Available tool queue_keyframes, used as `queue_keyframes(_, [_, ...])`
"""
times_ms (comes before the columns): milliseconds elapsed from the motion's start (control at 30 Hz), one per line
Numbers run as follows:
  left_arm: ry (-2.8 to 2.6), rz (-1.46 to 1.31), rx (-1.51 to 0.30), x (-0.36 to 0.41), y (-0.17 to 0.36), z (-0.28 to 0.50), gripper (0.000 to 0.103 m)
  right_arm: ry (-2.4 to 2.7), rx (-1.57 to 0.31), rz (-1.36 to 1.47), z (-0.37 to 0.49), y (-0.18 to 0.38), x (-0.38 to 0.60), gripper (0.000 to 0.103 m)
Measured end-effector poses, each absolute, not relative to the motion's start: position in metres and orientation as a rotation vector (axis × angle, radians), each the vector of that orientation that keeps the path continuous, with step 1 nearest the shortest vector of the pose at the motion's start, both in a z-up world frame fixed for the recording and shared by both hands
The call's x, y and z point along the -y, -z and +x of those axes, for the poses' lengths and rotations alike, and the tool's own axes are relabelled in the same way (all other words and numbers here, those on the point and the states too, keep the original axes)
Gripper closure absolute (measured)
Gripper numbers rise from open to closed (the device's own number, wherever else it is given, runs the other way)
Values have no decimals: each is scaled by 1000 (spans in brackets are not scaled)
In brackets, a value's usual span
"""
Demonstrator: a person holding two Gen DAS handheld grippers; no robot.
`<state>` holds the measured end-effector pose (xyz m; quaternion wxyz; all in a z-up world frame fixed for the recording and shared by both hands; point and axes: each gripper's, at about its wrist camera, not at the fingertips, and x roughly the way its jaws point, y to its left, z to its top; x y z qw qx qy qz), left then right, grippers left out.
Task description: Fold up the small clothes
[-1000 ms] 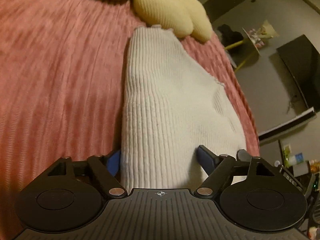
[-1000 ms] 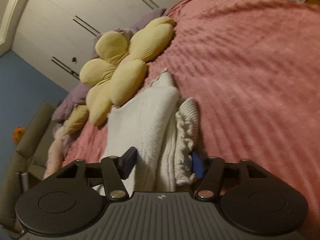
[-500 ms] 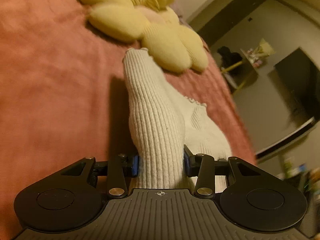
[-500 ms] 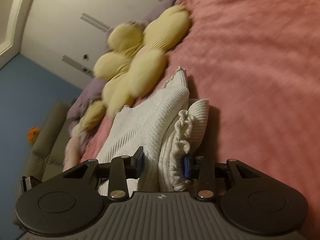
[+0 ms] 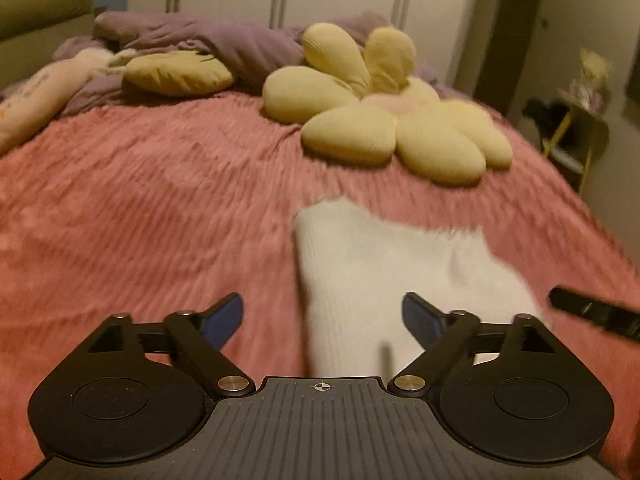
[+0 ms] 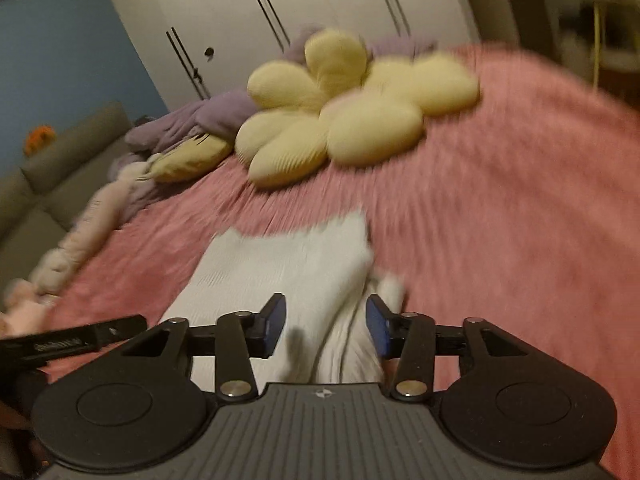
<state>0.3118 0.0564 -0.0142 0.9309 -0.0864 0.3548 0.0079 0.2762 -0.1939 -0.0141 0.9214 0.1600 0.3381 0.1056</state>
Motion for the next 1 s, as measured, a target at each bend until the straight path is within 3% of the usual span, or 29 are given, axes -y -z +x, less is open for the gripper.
queue_keyframes(100, [-84,-230,-732,-48,19,336,7,-151,-658,304,290,6,174,73])
queue_keyframes(433, [-97,-166,-865,-35,72,379,7,-86,-748,101,344,56,129,76])
queue_keyframes(800, [-93,-122,-878,-27,89,388,0,-67,-721,39,351,87,136,72])
queue_keyframes(1000, [-47,-173,-857,-39,63,340,1,-83,-736,32,330,61,135,69])
